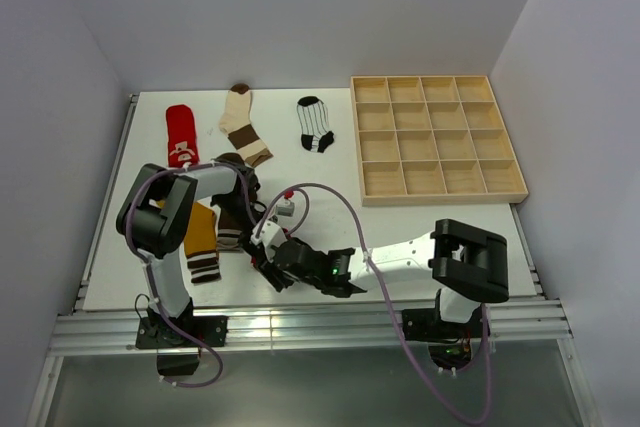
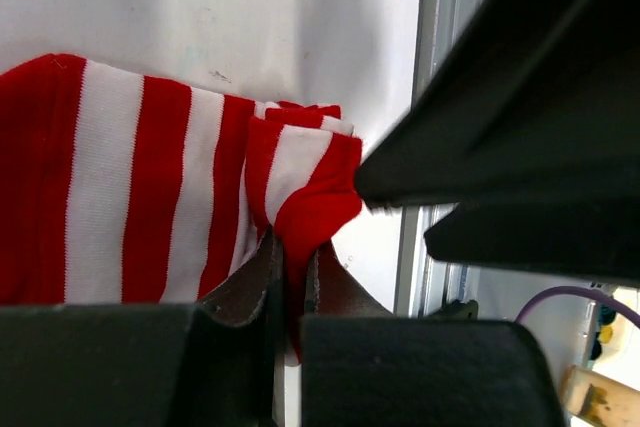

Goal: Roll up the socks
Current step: Roll the sock at the center of the board.

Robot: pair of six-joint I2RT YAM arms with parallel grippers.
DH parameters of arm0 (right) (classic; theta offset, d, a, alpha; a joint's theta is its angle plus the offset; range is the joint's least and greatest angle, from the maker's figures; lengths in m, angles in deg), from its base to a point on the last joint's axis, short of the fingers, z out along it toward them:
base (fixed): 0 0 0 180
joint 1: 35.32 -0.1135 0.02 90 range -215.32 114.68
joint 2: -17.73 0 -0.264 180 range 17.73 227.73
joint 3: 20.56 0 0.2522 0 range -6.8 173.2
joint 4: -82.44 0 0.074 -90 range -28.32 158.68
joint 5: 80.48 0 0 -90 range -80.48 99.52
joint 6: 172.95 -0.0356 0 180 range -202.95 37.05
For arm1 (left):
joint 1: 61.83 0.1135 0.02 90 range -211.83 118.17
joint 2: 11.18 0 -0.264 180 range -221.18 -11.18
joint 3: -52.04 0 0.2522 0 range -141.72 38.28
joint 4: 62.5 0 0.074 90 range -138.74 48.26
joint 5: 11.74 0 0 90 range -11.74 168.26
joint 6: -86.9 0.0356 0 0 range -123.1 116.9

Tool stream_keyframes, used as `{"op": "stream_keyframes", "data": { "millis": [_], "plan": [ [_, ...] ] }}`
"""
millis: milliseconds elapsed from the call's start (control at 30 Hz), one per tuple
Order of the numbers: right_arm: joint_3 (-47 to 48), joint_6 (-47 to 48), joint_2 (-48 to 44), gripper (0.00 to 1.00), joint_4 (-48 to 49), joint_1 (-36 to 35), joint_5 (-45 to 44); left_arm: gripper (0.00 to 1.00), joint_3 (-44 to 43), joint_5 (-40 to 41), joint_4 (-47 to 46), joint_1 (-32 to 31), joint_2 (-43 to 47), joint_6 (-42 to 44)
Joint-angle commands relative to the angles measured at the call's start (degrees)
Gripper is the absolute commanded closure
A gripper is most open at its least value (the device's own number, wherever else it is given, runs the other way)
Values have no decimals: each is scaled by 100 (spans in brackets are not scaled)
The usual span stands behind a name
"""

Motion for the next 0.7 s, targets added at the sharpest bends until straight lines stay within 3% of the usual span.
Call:
{"op": "stream_keyframes", "data": {
  "millis": [0,667],
  "plan": [
    [317,177,143,42,174,-85,-101,100,-108,170,-96,-22,-179,-16],
    [511,537,820,43,-239,-94,-654,100,-433,284,247,-14,-610,-17]
  ]
}}
